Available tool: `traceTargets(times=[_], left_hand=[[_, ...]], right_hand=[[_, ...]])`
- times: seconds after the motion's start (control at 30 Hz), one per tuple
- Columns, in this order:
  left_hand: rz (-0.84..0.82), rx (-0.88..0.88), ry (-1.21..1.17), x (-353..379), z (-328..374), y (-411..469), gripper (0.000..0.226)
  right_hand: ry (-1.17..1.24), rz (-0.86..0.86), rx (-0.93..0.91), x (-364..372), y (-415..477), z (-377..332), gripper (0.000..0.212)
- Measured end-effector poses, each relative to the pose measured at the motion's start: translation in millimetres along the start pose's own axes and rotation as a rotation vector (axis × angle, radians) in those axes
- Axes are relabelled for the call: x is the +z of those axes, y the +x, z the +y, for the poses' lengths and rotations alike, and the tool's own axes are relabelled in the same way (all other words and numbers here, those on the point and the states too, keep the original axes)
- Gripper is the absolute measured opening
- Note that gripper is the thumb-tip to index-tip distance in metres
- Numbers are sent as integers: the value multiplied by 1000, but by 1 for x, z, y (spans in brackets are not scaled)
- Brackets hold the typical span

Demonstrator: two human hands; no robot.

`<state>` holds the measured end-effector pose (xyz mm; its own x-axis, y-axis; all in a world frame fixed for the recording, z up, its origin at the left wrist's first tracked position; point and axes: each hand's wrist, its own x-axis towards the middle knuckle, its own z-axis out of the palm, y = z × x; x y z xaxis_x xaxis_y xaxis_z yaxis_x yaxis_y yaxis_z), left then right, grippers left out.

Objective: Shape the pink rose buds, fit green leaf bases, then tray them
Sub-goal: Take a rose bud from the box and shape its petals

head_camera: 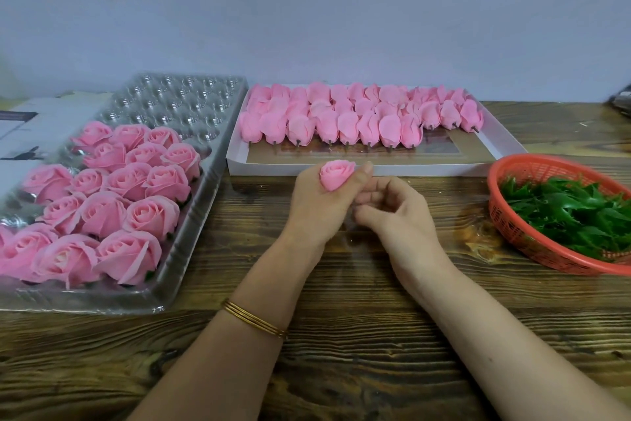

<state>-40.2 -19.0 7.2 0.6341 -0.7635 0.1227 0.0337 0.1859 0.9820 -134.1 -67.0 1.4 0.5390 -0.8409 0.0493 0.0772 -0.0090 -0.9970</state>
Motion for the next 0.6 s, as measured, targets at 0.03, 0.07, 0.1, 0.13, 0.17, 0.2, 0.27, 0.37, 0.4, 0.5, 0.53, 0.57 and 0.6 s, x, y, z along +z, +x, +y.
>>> traceTargets(times=[0.03, 0.07, 0.1, 0.13, 0.17, 0.2, 0.27, 0.37, 0.4, 0.5, 0.53, 0.57, 0.6], left_hand=[[-8, -20, -47, 1, 1, -1, 28], [-12, -37, -78, 2, 2, -2, 29], [-14, -52, -100, 4, 2, -2, 30], [-15, -66, -121, 4, 2, -2, 30], [-16, -79, -143, 5, 3, -1, 29], [-19, -92, -164, 5, 3, -1, 28], [-44, -114, -203, 4, 3, 0, 24], [-91, -133, -214, 3, 3, 0, 20], [-107, -139, -214, 2, 3, 0, 19], [-163, -171, -213, -3, 6, 1, 12], [-184, -179, -210, -4, 7, 1, 10], [-205, -185, -206, -5, 8, 1, 9], [-220, -188, -204, -6, 8, 1, 10]], right_hand=[[-50, -31, -22, 3, -1, 2, 32], [-87, -60, -43, 5, -1, 3, 31], [-107, -83, -63, 6, -1, 4, 30], [-112, -96, -81, 7, -1, 6, 29], [-109, -95, -98, 7, -1, 7, 29], [-103, -84, -112, 7, -1, 7, 30], [-89, -58, -127, 7, -1, 7, 32], [-72, -57, -113, 7, -1, 5, 31], [-64, -61, -104, 7, -1, 4, 29], [-20, -99, -82, 4, -1, 4, 22], [-2, -122, -72, 3, -2, 4, 22], [11, -145, -60, 2, -2, 4, 23], [21, -166, -50, 1, -2, 4, 24]])
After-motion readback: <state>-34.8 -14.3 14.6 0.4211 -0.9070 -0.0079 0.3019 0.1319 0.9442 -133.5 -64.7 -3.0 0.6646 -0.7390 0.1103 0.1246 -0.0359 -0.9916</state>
